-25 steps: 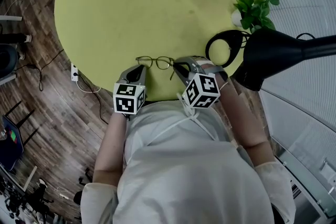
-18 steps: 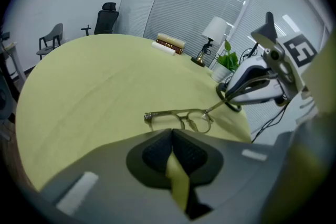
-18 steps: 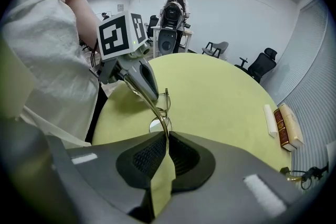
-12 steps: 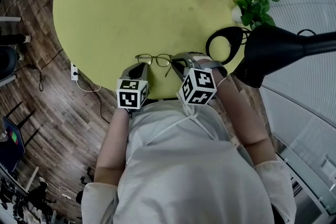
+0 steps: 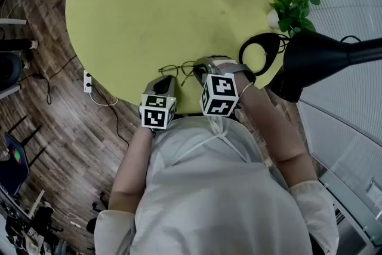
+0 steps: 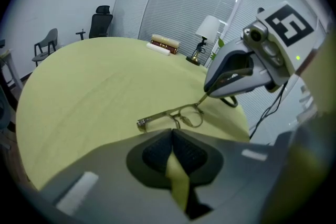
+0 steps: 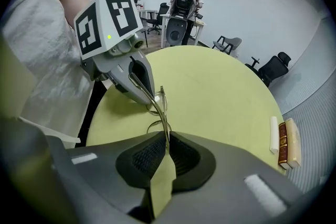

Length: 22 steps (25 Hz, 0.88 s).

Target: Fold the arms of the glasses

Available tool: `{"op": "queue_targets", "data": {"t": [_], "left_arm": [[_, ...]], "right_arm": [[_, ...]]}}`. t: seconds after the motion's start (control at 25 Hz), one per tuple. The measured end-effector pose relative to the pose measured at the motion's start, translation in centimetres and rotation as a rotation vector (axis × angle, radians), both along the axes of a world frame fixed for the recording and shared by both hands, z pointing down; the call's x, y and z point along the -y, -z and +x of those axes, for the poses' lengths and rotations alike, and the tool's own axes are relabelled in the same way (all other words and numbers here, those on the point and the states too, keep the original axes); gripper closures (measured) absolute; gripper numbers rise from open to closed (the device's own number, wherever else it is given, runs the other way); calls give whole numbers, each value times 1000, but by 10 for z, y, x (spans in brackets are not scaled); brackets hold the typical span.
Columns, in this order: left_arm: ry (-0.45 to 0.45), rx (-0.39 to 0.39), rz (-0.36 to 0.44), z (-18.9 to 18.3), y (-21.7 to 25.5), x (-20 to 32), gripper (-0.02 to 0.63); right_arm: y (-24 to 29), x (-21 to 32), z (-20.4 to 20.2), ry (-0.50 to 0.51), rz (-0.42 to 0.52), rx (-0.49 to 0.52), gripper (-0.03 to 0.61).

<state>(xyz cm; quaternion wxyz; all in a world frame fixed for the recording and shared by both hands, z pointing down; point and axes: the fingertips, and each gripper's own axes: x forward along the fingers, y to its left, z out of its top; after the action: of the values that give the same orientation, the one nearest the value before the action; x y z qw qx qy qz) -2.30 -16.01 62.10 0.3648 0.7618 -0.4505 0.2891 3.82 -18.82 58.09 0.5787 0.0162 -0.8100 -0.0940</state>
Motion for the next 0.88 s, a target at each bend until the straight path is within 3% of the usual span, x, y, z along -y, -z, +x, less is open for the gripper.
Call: {"op": "queue_targets", "data": {"t": [0.32, 0.88], "left_arm": [[29, 9, 33, -4, 1, -2, 607], [128, 1, 37, -23, -3, -4, 607]], "right_arm": [[-13, -1, -23, 16, -49, -69, 548], [-34, 0, -38, -59, -135, -28, 560]]}}
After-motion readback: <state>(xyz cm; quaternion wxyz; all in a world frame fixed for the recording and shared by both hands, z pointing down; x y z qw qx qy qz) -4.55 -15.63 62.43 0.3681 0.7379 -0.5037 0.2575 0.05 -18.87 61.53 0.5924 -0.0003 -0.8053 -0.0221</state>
